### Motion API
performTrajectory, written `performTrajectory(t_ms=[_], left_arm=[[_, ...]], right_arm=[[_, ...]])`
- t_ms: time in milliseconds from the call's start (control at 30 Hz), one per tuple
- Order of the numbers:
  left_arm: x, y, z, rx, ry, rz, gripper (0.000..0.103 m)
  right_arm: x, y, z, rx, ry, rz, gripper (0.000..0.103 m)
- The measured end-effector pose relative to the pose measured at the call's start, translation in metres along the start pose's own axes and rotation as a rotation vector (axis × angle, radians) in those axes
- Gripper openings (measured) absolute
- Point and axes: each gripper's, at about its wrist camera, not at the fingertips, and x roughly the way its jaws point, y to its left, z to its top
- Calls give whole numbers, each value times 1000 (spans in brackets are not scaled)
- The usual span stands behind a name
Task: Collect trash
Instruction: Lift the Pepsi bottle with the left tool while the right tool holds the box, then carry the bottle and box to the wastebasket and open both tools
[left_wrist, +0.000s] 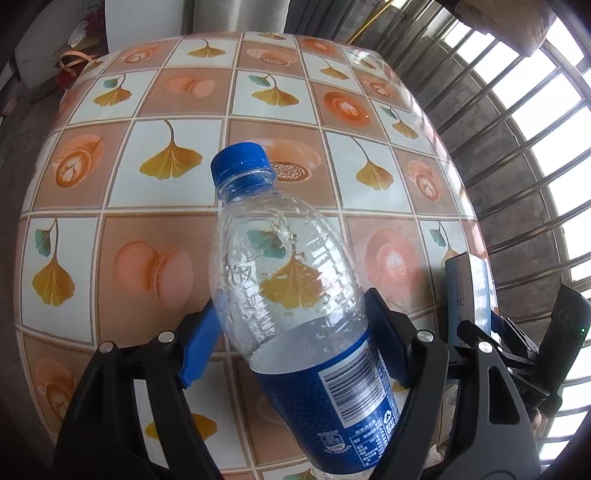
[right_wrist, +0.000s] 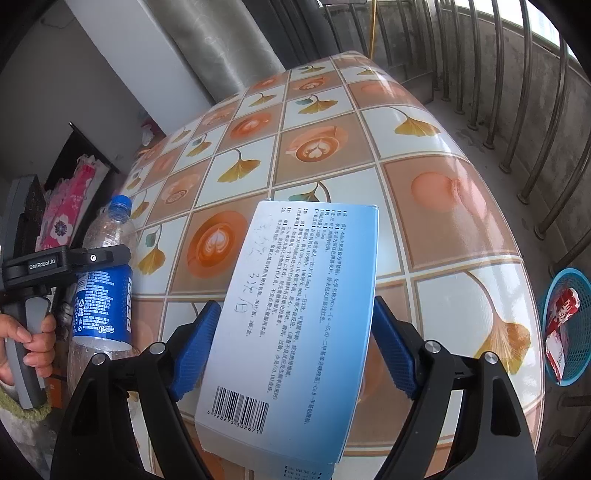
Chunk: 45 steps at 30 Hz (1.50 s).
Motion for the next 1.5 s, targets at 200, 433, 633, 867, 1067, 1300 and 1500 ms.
performTrajectory(t_ms=[200, 433, 633, 867, 1067, 1300, 1500], left_arm=[[-26, -10, -2, 28, -71, -7, 70], [-53, -27, -4, 71, -154, -28, 69], [-78, -44, -6, 106, -220, -54, 67], [-104, -65, -7, 156, -289, -83, 66], [-121, -85, -7, 188, -333, -108, 65], [-131, -120, -10, 241, -370, -151, 65], [-130, -160, -7, 300, -377, -198, 65]], right_arm=[[-5, 1, -2, 8, -7, 23, 78], [-20, 5, 0, 12, -41, 38, 78], [-41, 8, 5, 13, -88, 62, 78], [-66, 10, 9, 21, -146, 86, 78], [-85, 10, 8, 24, -187, 97, 78], [-109, -2, 7, 49, -246, 111, 78], [-130, -22, 5, 94, -296, 106, 78]])
